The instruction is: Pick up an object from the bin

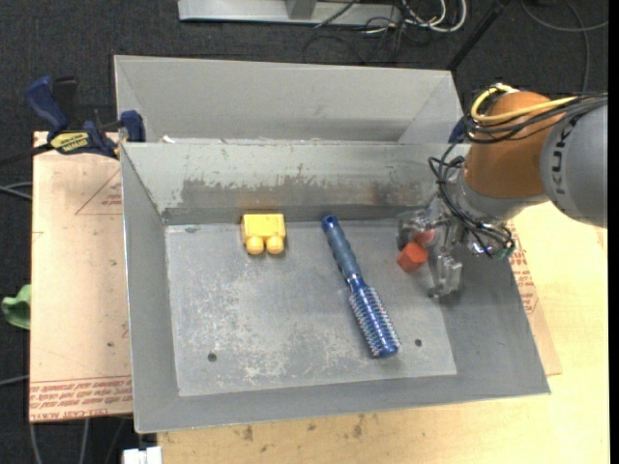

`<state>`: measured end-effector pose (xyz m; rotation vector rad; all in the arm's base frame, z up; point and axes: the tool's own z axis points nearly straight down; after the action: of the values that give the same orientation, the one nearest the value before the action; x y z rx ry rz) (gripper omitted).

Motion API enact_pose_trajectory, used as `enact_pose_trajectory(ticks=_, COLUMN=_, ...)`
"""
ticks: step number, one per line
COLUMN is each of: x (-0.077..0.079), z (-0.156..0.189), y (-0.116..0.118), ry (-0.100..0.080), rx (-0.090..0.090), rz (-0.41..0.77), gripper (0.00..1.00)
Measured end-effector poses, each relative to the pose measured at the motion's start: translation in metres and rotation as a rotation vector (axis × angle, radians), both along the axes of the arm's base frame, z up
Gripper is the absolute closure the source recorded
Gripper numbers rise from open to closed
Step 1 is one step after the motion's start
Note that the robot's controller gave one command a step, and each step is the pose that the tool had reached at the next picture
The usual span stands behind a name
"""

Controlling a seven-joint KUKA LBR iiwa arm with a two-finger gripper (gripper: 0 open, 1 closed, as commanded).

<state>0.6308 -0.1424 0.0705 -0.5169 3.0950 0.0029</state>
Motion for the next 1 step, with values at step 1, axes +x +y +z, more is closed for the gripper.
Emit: enact_pose_trajectory(ticks=1, x=0.0006, z=0.0003, y=0.0010, ry=-0.001, rx=0.000, rz=0.002, gripper=1.00)
